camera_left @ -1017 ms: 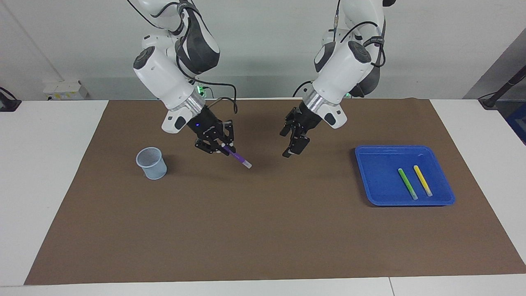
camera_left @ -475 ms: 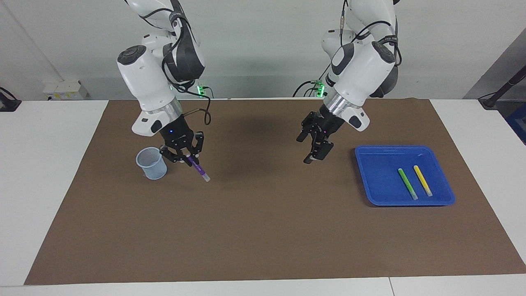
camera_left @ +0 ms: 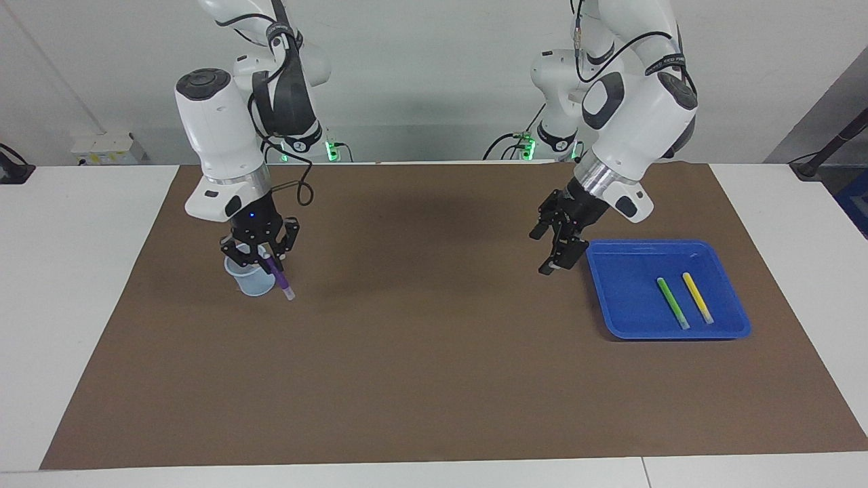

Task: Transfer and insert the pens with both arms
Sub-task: 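Carry the pen to the cup with the right gripper while the left retreats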

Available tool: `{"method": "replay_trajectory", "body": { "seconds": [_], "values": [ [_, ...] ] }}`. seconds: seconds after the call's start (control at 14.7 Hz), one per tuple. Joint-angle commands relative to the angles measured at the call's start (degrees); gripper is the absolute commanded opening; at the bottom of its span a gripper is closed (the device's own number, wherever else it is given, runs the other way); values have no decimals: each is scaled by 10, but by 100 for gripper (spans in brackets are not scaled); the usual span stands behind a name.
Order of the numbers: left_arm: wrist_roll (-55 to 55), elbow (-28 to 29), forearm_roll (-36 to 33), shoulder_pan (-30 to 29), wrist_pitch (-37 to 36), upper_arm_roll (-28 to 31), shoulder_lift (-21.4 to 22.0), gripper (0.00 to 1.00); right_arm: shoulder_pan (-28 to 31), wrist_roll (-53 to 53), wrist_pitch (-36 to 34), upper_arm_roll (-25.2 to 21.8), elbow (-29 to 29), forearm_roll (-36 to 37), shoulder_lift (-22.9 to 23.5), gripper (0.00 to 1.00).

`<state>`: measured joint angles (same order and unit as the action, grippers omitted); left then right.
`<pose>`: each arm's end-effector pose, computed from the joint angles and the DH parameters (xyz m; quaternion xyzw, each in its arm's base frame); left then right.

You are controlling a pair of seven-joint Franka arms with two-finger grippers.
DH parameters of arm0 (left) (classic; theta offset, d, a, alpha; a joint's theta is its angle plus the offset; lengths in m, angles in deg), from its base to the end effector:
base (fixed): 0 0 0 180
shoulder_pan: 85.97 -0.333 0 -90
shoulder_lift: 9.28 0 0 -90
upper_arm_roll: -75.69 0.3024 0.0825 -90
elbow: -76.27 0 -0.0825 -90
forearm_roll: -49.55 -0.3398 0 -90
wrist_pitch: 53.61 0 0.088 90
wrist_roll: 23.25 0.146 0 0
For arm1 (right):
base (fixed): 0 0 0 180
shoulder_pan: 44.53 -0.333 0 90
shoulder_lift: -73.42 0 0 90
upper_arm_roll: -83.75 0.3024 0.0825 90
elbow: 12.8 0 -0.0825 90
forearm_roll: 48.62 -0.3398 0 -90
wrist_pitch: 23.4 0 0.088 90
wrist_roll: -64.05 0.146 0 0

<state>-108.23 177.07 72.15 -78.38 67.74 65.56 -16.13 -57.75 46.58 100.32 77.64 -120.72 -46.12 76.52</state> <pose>0.5525 -0.2043 0.4854 0.7630 0.6071 -0.0741 0.2092 0.5594 0.0674 0.4628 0.9686 0.2217 0.1082 0.0321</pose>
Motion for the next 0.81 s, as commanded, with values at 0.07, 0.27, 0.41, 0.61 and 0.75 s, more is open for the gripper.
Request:
{"method": "replay_trajectory", "body": {
  "seconds": [0.07, 0.27, 0.41, 0.61, 0.75],
  "values": [
    [117, 4, -9, -48, -73, -2, 24, 100, 14, -41, -69, 2, 20, 45, -11, 0],
    [217, 2, -56, -84, -128, -2, 32, 100, 24, -80, -91, 1, 20, 57, -12, 0],
    [291, 4, -72, -105, -145, -2, 35, 100, 33, -99, -96, 1, 19, 58, -13, 0],
    [385, 9, -87, -142, -158, -2, 39, 100, 51, -104, -112, 2, 12, 65, -19, 0],
    [443, 17, -118, -162, -158, -2, 43, 100, 53, -104, -132, 2, 11, 65, -22, 0]
  ]
}}
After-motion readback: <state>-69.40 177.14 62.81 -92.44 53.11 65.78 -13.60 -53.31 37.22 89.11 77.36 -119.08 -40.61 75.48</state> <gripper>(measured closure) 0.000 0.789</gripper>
